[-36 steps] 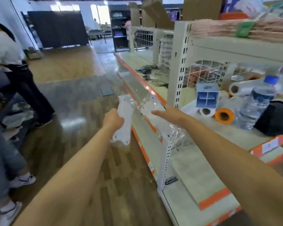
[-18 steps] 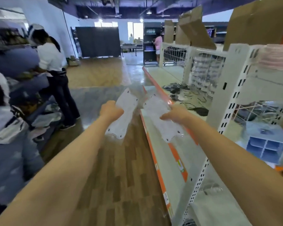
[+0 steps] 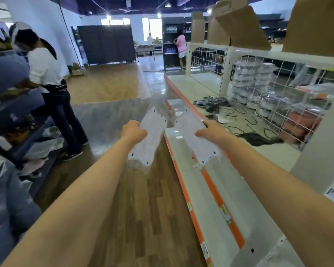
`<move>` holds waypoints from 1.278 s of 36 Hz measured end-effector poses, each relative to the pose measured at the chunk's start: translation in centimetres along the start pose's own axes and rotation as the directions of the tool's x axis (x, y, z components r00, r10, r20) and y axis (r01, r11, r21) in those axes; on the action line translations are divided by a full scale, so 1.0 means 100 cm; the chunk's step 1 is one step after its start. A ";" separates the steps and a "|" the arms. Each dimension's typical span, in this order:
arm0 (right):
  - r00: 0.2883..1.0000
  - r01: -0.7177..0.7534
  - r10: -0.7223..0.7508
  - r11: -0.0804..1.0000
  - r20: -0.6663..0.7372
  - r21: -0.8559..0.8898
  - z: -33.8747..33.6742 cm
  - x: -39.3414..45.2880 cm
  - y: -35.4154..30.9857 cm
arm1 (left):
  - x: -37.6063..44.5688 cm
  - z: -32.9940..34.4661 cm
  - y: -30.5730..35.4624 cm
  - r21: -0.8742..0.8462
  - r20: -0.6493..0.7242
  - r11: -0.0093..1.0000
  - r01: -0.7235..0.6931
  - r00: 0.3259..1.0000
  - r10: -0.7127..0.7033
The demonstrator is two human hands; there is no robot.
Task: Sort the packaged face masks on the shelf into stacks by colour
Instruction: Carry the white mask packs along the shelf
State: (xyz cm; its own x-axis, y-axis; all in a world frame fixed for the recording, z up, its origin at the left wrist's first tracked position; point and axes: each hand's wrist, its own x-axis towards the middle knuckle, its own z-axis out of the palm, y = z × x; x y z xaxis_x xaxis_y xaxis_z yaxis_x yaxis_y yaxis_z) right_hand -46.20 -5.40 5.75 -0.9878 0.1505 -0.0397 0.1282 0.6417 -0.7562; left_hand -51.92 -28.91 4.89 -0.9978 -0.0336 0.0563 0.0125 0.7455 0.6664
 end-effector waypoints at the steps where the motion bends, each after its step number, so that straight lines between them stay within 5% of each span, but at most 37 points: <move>1: 1.000 0.000 0.000 1.000 -0.007 0.001 0.001 0.012 -0.003 | 0.012 -0.001 -0.001 -0.041 -0.009 0.999 0.006 1.000 -0.007; 8: 0.996 0.046 -0.054 0.994 -0.075 -0.094 0.008 0.089 -0.021 | 0.090 -0.007 -0.016 -0.257 -0.004 0.966 0.016 1.000 -0.018; 15: 0.999 -0.022 0.013 0.966 -0.037 -0.258 0.022 0.151 -0.013 | 0.160 0.009 -0.026 -0.296 0.011 0.955 0.010 1.000 -0.007; 31: 0.994 0.044 -0.048 0.998 -0.098 -0.038 -0.024 0.324 -0.037 | 0.320 0.029 0.045 -0.361 -0.051 0.925 -0.119 0.993 0.108; 46: 0.998 -0.021 0.015 0.997 -0.069 -0.076 0.023 0.466 -0.045 | 0.462 0.047 0.001 -0.318 0.030 0.947 -0.042 0.998 0.054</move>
State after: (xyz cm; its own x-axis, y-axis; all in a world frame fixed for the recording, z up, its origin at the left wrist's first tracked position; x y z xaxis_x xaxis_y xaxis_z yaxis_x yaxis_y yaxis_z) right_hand -92.99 -2.95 5.80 -0.9773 0.2116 -0.0064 0.1548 0.6936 -0.7036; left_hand -98.33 -27.27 4.10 -0.9972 0.0265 0.0703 0.0742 0.4961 0.8651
